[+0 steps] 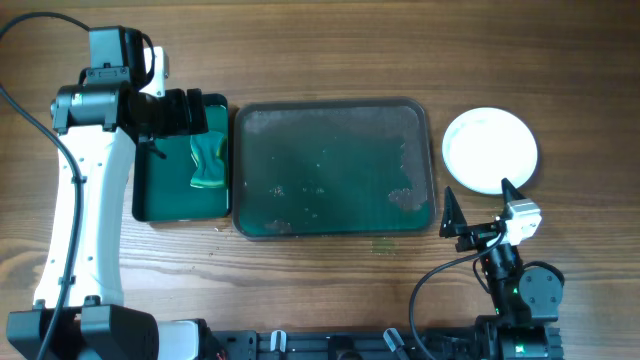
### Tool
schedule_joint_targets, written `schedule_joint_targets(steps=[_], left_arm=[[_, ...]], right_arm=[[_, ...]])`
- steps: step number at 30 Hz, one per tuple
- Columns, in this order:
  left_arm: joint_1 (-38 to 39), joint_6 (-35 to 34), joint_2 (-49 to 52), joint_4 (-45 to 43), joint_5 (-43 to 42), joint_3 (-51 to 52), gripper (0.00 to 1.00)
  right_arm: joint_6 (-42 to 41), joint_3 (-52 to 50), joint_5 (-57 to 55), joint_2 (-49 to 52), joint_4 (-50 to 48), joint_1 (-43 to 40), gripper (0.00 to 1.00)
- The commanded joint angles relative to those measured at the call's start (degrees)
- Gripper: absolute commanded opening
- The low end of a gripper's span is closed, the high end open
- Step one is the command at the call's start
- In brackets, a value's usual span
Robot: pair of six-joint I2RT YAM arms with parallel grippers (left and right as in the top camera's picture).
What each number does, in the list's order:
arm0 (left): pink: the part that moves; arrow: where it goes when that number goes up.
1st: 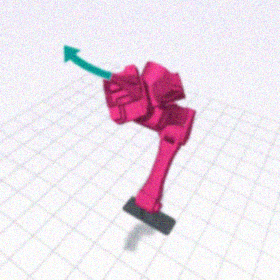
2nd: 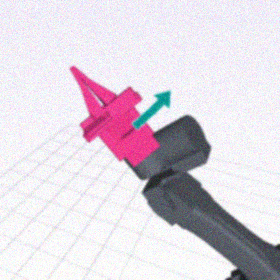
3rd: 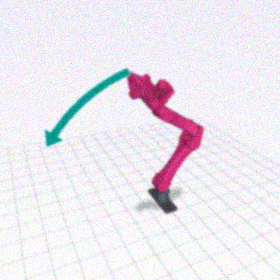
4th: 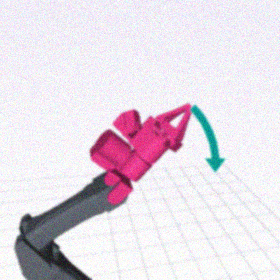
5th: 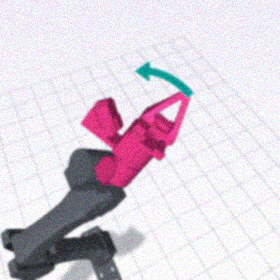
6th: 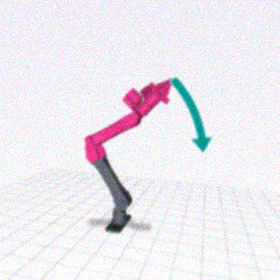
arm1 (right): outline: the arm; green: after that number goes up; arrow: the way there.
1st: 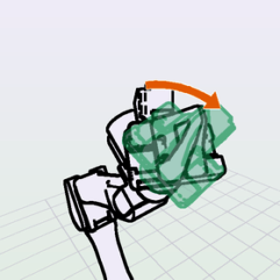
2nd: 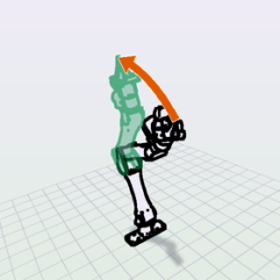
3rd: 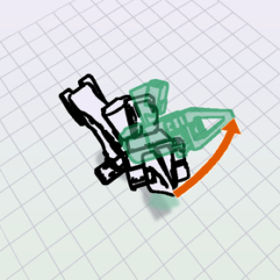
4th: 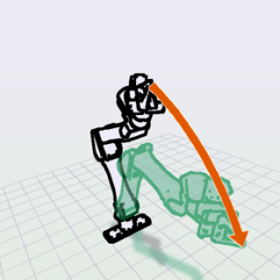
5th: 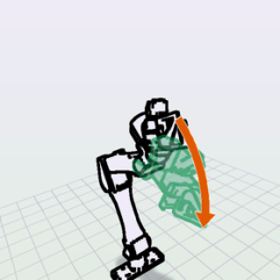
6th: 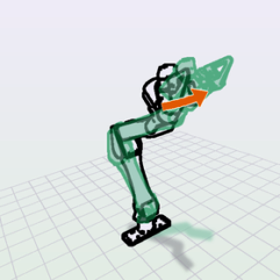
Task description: Clean dirty plates on tray and stack at the side
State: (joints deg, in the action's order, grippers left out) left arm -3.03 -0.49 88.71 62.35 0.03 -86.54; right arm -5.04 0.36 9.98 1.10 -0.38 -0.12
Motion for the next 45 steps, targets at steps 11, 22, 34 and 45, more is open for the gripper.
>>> schedule_joint_targets(steps=[11, 22, 34, 45], left_arm=[[0.68, -0.22, -31.10, -34.47, -8.85, 31.47, 1.00], [5.73, -0.35, -66.10, -59.25, -4.37, 70.36, 1.00], [6.03, -0.33, -83.97, -61.31, -2.49, 83.73, 1.00], [6.08, -0.37, -88.54, -58.03, -2.75, 86.20, 1.00]], right_arm=[[0.52, -0.04, -1.16, -0.46, -0.31, 0.26, 1.00], [0.50, -0.04, -1.18, -0.46, -0.31, 0.26, 1.00], [0.52, -0.04, -1.16, -0.46, -0.31, 0.26, 1.00], [0.50, -0.04, -1.16, -0.46, -0.31, 0.26, 1.00]])
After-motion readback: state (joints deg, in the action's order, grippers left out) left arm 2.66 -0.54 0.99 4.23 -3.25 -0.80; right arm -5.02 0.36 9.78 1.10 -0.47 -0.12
